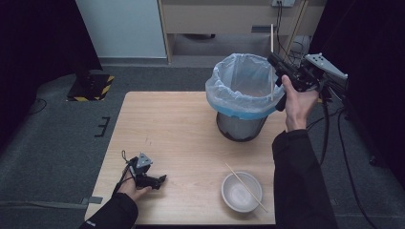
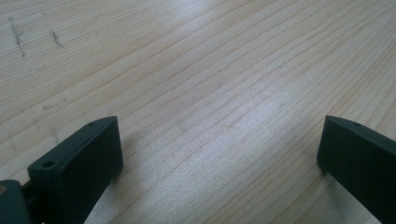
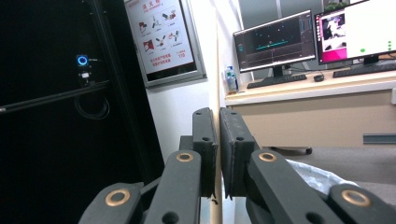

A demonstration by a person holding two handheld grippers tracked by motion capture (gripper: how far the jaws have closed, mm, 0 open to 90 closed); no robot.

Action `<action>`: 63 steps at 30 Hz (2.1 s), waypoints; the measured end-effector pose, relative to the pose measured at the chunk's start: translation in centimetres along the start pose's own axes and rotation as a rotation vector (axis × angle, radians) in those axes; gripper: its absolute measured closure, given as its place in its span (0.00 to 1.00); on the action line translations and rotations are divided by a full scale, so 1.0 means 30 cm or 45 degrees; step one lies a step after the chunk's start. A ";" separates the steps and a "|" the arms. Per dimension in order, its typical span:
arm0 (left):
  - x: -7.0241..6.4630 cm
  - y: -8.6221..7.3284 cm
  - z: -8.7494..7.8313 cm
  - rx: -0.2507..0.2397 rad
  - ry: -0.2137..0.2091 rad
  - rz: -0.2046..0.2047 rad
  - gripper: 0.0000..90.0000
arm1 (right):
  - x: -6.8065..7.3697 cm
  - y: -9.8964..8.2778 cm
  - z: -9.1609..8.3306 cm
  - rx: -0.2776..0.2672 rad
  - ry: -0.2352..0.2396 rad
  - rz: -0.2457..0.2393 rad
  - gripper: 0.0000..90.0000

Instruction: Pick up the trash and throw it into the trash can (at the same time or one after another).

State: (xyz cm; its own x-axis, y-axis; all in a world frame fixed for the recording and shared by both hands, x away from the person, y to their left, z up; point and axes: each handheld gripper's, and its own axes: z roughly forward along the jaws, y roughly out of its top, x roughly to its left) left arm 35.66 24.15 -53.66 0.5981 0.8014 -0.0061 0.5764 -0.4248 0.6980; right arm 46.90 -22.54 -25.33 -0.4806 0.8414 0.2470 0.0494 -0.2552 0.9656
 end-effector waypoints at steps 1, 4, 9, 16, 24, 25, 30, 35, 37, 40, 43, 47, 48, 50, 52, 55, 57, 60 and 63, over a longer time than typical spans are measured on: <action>0.000 0.000 0.000 0.000 0.000 0.000 0.00 | -0.005 -0.001 0.015 -0.001 -0.009 0.001 0.95; 0.000 0.000 0.000 0.000 0.001 0.000 0.00 | -0.016 -0.002 0.046 -0.015 -0.026 0.001 0.95; 0.000 0.000 0.001 -0.002 -0.001 0.001 0.00 | -0.026 -0.018 0.099 -0.062 -0.066 -0.025 0.95; 0.000 0.001 0.001 -0.001 -0.001 0.001 0.00 | -0.031 -0.014 0.152 -0.073 -0.117 -0.073 0.95; 0.001 0.001 0.000 0.001 -0.001 0.002 0.00 | -0.044 -0.039 0.215 -0.010 -0.136 -0.112 0.84; 0.000 0.001 0.000 0.001 -0.001 0.001 0.00 | -0.047 -0.042 0.218 0.001 -0.141 -0.110 0.81; 0.001 0.001 0.001 0.000 -0.002 0.002 0.00 | -0.062 -0.044 0.190 -0.002 -0.124 -0.062 0.65; 0.001 0.001 0.002 -0.002 -0.001 0.002 0.00 | -0.063 -0.016 0.108 -0.003 -0.079 -0.009 0.53; 0.001 0.001 0.001 -0.001 -0.001 0.003 0.00 | -0.061 -0.009 0.072 0.015 -0.058 -0.012 0.50; 0.001 0.001 0.001 0.003 0.000 0.003 0.00 | -0.055 -0.010 -0.006 0.037 -0.011 -0.033 0.47; 0.000 0.001 0.001 0.003 0.001 0.002 0.00 | -0.041 -0.027 -0.082 0.065 0.027 -0.042 0.44; 0.000 0.002 0.001 0.003 0.002 0.001 0.00 | -0.011 -0.067 -0.177 0.102 0.116 -0.048 0.41; 0.000 0.002 0.001 0.002 0.002 0.000 0.00 | -0.002 -0.080 -0.200 0.126 0.137 -0.061 0.41; 0.000 0.002 0.001 0.003 0.003 0.001 0.00 | 0.014 -0.109 -0.250 0.161 0.165 -0.074 0.41; -0.001 0.002 0.001 0.002 0.003 0.000 0.00 | 0.030 -0.146 -0.299 0.178 0.192 -0.069 0.43; 0.000 0.002 0.002 0.002 0.004 0.000 0.00 | 0.050 -0.211 -0.359 0.240 0.210 -0.086 0.42; -0.001 0.002 0.002 0.002 0.004 -0.001 0.00 | 0.061 -0.255 -0.389 0.289 0.217 -0.098 0.42; -0.001 0.002 0.002 0.002 0.004 0.000 0.00 | 0.076 -0.327 -0.424 0.349 0.231 -0.103 0.41; -0.001 0.002 0.001 0.002 0.004 -0.001 0.00 | 0.090 -0.388 -0.451 0.407 0.241 -0.124 0.41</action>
State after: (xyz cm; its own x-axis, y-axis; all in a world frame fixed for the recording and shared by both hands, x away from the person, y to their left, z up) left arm 35.70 24.09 -53.65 0.5962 0.8028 -0.0043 0.5777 -0.4253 0.6967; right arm 33.17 -23.75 -36.99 -0.6481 0.7440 0.1623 0.2516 0.0081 0.9678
